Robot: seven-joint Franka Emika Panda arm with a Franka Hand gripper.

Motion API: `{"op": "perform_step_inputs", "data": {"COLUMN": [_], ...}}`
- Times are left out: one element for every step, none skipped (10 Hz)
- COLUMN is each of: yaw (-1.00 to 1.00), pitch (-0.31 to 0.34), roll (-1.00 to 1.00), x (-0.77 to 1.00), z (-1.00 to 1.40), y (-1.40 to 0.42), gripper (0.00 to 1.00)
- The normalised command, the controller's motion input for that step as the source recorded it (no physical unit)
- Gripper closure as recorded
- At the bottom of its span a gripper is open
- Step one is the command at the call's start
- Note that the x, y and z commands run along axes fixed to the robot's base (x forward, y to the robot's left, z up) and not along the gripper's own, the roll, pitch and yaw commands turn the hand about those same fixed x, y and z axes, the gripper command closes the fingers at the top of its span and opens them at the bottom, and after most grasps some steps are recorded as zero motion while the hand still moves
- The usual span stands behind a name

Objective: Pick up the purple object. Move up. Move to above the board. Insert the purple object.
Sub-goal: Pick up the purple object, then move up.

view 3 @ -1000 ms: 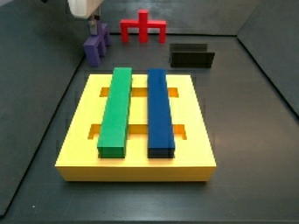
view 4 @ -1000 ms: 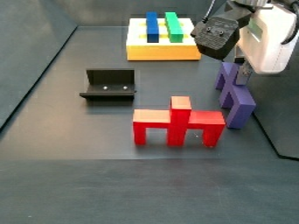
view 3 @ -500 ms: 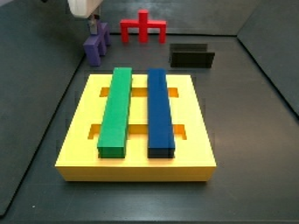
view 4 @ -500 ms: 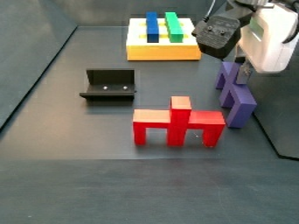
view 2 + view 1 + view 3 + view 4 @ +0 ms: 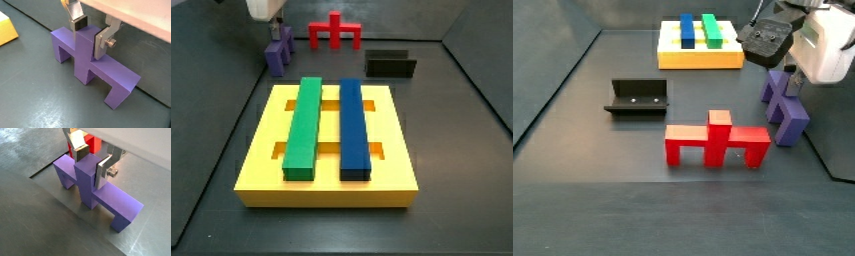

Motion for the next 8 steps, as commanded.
{"op": "perform_step_inputs", "data": {"yaw": [0.00, 0.00, 0.00, 0.00, 0.00, 0.03, 0.03, 0.02], "pitch": [0.000, 0.000, 0.000, 0.000, 0.000, 0.026, 0.068, 0.049], "roll": [0.00, 0.00, 0.00, 0.00, 0.00, 0.00, 0.00, 0.02], "x": [0.00, 0.00, 0.00, 0.00, 0.00, -0.03, -0.05, -0.01], "z": [0.00, 0.00, 0.00, 0.00, 0.83, 0.80, 0.47, 0.20], "y": [0.00, 0.00, 0.00, 0.00, 0.00, -0.03, -0.03, -0.01], "gripper": [1.00, 1.00, 1.00, 1.00, 1.00, 1.00, 1.00, 1.00]}}
